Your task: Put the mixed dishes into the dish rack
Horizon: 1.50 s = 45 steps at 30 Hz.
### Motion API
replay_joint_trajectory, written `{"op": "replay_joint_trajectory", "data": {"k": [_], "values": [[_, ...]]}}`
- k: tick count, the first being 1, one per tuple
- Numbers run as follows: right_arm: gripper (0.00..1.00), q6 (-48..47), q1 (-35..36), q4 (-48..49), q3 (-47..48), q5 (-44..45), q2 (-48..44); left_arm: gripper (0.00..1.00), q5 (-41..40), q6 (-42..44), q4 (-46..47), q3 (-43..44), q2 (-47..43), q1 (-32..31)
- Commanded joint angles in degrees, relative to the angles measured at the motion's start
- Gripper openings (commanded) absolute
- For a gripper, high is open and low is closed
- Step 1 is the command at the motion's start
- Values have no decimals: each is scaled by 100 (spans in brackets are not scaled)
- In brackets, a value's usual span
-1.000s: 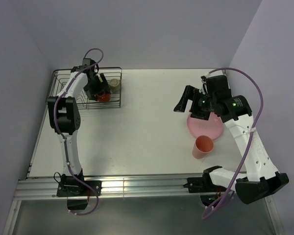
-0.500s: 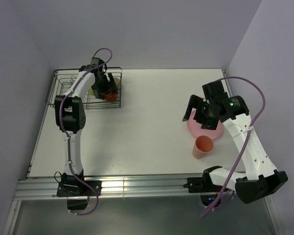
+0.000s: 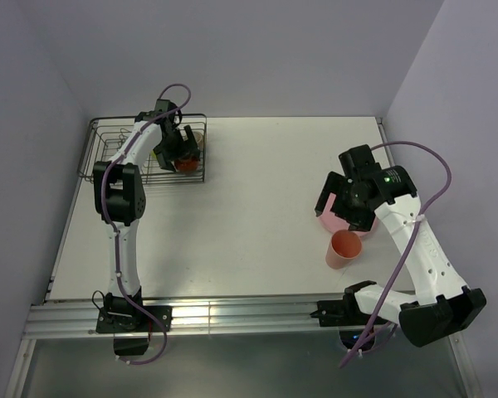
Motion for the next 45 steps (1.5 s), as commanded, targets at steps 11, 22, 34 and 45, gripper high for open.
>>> {"op": "replay_joint_trajectory", "data": {"k": [11, 22, 34, 45], "values": [[99, 728, 497, -199, -897, 488, -270, 99, 274, -207, 385, -317, -1095, 73], [75, 1142, 911, 619, -1653, 1086, 310, 99, 2090, -1419, 1703, -1449, -3080, 73], [0, 887, 963, 778, -1224, 937, 337, 99, 5433, -3677, 5700, -4464, -3978, -111], [0, 710, 770, 2383, 455, -2603, 126, 98, 6058, -5717, 8768, -5748, -4260, -515]]}}
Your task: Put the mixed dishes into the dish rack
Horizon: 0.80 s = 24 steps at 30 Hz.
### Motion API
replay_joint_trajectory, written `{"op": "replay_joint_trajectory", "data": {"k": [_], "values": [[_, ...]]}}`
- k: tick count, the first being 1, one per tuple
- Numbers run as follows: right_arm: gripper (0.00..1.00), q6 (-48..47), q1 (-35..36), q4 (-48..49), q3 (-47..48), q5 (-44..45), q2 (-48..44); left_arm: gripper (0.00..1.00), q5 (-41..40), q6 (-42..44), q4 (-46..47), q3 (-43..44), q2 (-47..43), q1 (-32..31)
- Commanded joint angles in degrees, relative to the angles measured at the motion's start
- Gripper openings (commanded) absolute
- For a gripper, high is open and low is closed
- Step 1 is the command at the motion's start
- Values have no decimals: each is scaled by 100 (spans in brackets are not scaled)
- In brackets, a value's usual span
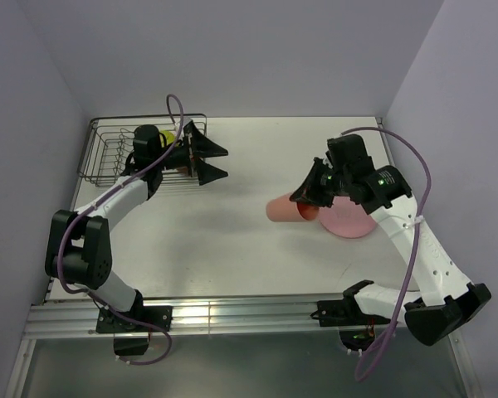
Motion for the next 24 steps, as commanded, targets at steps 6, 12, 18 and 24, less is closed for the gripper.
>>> {"op": "replay_joint_trajectory", "data": {"k": [6, 12, 18, 24], "values": [[0, 743, -201, 2470, 9, -2806, 7, 99, 601, -329, 997, -35, -219, -179], [0, 1367, -280, 3720, -97, -3449, 25, 99, 452, 1542, -1430, 536, -192, -232], [0, 1464, -368, 4301, -219, -3484, 113, 99, 706, 693, -310, 185, -280, -250], [0, 1859, -377, 5319, -773, -3730, 271, 99, 838, 174, 455, 1, -386, -250]]}}
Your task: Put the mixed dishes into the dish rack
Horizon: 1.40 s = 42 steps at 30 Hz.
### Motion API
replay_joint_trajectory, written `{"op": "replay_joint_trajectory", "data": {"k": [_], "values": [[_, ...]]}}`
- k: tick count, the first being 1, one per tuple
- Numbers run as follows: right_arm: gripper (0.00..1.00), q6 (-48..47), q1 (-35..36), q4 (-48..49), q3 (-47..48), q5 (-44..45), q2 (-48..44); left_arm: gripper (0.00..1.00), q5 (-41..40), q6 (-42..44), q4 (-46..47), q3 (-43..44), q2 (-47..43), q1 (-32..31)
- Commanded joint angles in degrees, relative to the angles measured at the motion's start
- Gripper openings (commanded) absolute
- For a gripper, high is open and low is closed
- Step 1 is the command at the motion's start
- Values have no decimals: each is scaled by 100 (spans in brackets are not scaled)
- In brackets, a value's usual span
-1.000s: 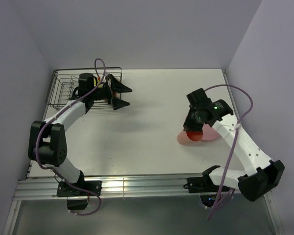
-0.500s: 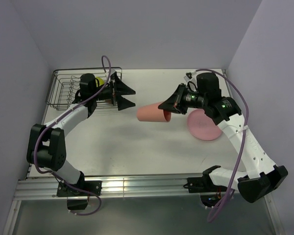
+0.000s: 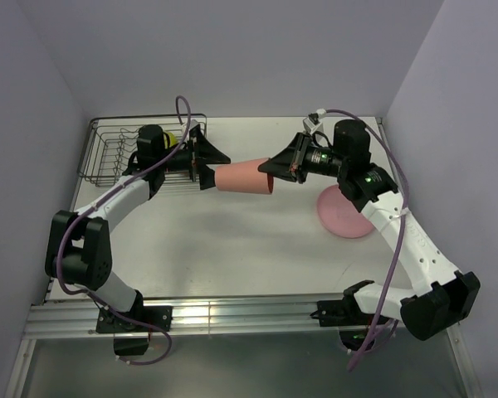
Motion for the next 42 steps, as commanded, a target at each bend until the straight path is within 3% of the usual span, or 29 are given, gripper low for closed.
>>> {"op": "replay_joint_trajectory", "data": {"k": [1, 6, 7, 10, 13, 29, 33, 36, 39, 42], "values": [[0, 390, -54, 1220, -342, -270, 129, 99, 347, -638, 1003, -144, -346, -36], [0, 409, -89, 1863, -572, -323, 191, 99, 365, -2545, 3426, -636, -320, -44], [0, 400, -132, 1863, -589, -332, 217, 99, 312, -3297, 4492, -802, -277, -36], [0, 557, -246, 2381, -852, -376, 208, 99, 181, -4547, 6288, -988, -4, -36], [0, 646, -352, 2654, -950, -376, 217, 99, 22, -5289, 7286, -1049, 251, -44], [0, 207, -379, 2101, -941, -587, 261, 99, -49, -4931, 6877, -812, 453, -71], [0, 189, -361, 2127, -1003, -640, 252, 99, -49, -4249, 6175, -786, 331, -106], [0, 119, -344, 2013, -968, -640, 261, 94, -49, -3459, 5156, -663, 164, -123], [0, 75, -326, 1942, -941, -649, 278, 83, -57, -2519, 3883, -409, 14, -150], [0, -4, -317, 1933, -906, -657, 296, 60, -128, -1744, 2695, -145, -83, -159]]}}
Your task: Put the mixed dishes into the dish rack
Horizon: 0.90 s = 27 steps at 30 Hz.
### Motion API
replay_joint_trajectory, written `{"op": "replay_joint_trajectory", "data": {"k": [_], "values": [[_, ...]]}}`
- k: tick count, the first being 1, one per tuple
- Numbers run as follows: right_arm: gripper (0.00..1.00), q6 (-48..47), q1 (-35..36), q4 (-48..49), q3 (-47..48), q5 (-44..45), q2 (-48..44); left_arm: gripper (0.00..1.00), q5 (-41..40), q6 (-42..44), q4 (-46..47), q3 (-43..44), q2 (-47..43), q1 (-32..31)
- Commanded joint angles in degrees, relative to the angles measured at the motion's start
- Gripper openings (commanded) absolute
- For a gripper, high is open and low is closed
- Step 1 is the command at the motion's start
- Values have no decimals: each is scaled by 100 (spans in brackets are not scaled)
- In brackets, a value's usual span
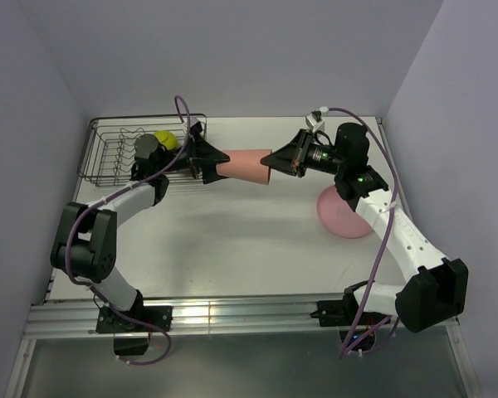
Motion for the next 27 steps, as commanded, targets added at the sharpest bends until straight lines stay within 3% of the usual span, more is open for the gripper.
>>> {"op": "replay_joint_trajectory", "data": {"k": [1, 3, 4, 5, 7, 8, 12, 15, 18, 19, 22, 27], "values": [[0, -249, 46, -202, 56, -172, -10, 48, -209, 1181, -1278, 572, -470, -80], [6, -406, 46, -439, 134, -146, 25, 34, -235, 1410, -1666, 652, -479, -80], [15, -468, 46, -527, 178, -120, 34, 11, -235, 1481, -1745, 678, -479, -71], [40, -678, 46, -788, 318, -41, 60, 0, -270, 1673, -1989, 713, -470, -54], [65, -986, 46, -1219, 547, 160, 87, 0, -384, 1876, -2281, 696, -557, 156], [96, -1144, 28, -1674, 652, 266, 96, 0, -454, 2007, -2430, 705, -584, 262], [100, -1532, -191, -2311, 961, 864, -167, 0, -788, 3567, -4018, 1231, -584, 938], [100, -1855, -437, -2960, 1214, 1461, -361, 0, -1332, 4858, -6184, 2056, -391, 1466], [100, -2338, -552, -4005, 1679, 2190, -300, 0, -2420, 6119, -7665, 3276, -93, 1871], [100, -2454, -587, -4234, 1769, 2262, -248, 0, -3128, 6383, -8540, 3593, 82, 1958], [100, -2797, -596, -4911, 1963, 2482, -142, 0, -4282, 7035, -9721, 4963, 469, 2012], [100, -2851, -596, -4896, 1630, 2473, -308, 0, -5094, 7378, -10367, 5450, 830, 2065]]}}
